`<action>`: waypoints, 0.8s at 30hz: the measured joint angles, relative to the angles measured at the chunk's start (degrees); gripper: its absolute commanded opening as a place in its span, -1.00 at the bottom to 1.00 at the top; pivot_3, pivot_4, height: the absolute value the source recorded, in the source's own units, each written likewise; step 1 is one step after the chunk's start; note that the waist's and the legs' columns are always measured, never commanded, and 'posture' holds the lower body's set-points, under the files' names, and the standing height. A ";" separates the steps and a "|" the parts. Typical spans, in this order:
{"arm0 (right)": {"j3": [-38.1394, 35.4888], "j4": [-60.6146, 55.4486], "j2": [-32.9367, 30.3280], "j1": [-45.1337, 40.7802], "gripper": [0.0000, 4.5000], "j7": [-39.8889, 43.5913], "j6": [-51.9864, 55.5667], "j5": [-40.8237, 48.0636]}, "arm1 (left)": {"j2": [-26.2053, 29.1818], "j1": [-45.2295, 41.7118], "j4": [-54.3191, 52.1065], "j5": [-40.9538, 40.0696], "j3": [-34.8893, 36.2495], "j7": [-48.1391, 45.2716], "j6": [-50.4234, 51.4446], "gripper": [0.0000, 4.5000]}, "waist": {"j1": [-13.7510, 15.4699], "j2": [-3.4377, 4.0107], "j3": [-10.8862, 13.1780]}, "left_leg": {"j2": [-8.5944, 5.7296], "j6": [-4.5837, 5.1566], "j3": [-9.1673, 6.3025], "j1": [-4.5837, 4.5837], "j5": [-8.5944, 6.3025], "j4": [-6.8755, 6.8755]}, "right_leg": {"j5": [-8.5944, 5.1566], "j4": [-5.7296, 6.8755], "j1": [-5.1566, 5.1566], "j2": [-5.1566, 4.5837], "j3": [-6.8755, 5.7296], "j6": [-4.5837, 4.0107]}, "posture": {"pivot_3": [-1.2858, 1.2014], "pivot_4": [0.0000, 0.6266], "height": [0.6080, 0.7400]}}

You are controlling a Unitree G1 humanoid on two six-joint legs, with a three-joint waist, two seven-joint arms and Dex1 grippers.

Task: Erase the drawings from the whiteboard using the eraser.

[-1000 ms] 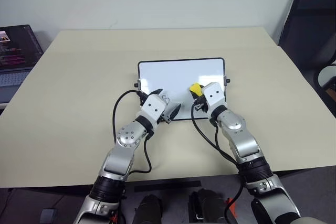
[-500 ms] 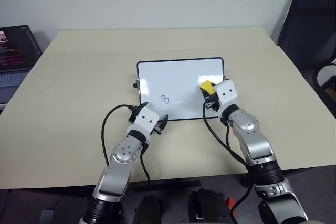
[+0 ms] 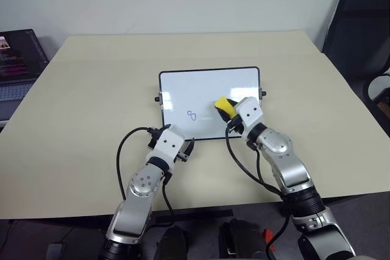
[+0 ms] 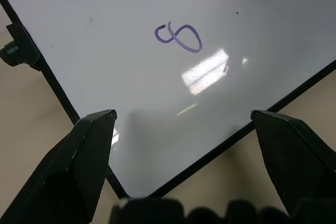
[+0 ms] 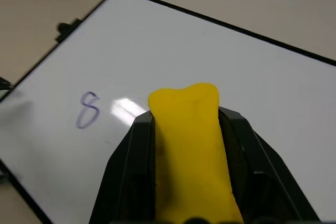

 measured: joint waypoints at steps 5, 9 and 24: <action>2.71 8.60 2.38 -5.66 -0.43 1.80 -6.78 -1.22 | 0.03 -0.16 -0.02 -0.12 0.14 -0.01 -0.18 1.00 | -0.06 0.00 0.01 | 0.04 0.00 0.00 0.03 0.00 -0.01 | 0.00 0.03 -0.01 0.01 -0.01 0.00 | 0.03 -0.52 1.00; 4.23 14.41 4.92 -8.70 -0.43 1.38 -10.04 -2.58 | 0.02 -0.12 -0.09 -0.11 0.20 0.13 -0.17 1.00 | 0.01 0.00 0.01 | 0.04 0.00 -0.02 -0.01 0.00 -0.02 | -0.01 0.00 -0.01 0.01 -0.01 -0.02 | 0.03 -0.52 1.00; 4.44 29.00 11.54 -14.48 -0.43 -2.69 -12.00 -5.60 | -0.20 0.69 -0.40 0.10 0.95 2.35 0.22 1.00 | 0.02 0.00 0.01 | 0.04 0.00 -0.03 0.00 0.00 -0.01 | 0.00 0.03 -0.01 -0.01 0.04 -0.02 | 0.03 -0.52 1.00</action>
